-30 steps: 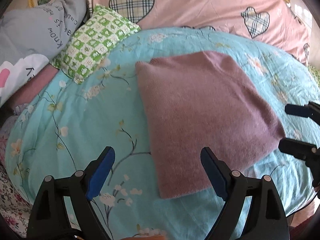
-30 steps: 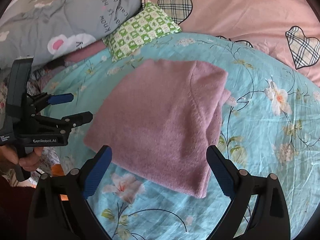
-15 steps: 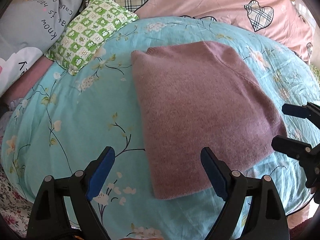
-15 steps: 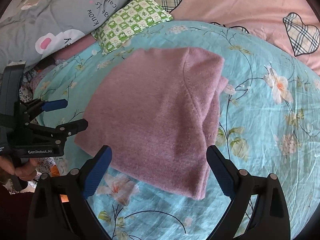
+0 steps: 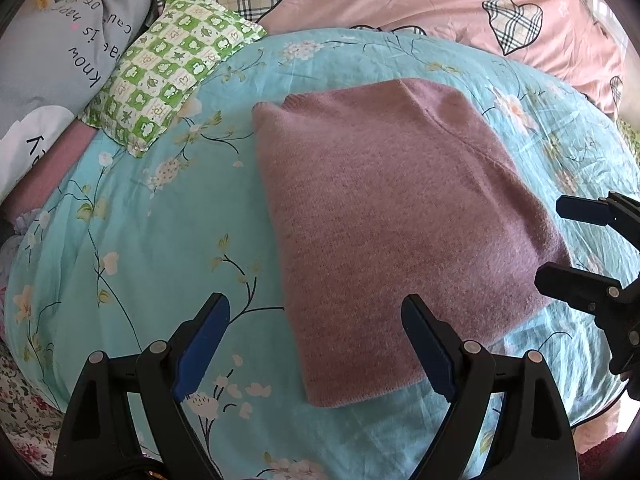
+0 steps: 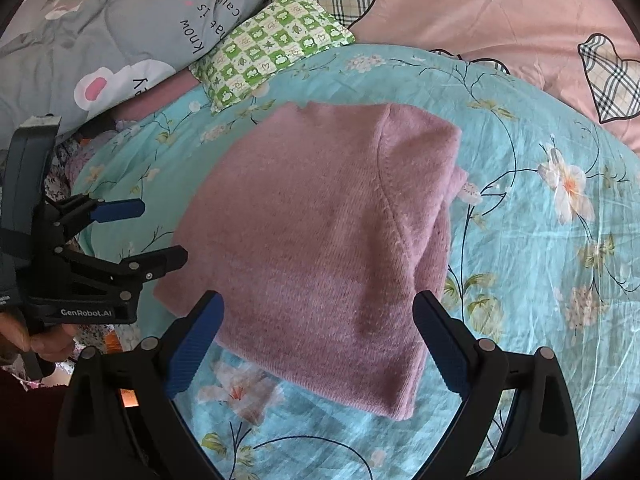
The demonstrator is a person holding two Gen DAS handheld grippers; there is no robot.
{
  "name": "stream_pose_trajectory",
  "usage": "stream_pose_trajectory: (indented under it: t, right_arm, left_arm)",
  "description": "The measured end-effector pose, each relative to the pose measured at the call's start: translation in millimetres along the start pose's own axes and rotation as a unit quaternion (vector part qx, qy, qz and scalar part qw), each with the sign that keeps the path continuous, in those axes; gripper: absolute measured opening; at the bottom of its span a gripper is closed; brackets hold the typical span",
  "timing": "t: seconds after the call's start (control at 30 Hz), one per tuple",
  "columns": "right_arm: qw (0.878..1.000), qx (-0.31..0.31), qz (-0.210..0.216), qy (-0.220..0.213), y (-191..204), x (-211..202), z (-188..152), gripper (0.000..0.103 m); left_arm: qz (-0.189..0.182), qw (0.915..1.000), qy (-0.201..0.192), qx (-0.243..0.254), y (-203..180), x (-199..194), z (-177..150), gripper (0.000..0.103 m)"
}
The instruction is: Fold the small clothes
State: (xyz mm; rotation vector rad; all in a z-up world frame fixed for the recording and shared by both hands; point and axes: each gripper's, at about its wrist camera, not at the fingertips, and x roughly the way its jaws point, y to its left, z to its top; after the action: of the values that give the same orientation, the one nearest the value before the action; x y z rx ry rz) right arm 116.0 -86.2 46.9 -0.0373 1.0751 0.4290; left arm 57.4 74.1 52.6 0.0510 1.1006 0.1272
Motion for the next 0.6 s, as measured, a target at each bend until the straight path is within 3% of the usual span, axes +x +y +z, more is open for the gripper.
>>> stream_pose_trajectory:
  t: [0.6]
  right_arm:
    - [1.000,-0.001,0.010,-0.003,1.5,-1.7,4.1,0.095]
  left_arm:
    - [-0.002,1.0000,-0.003,0.000,0.3,-3.1,2.3,0.088]
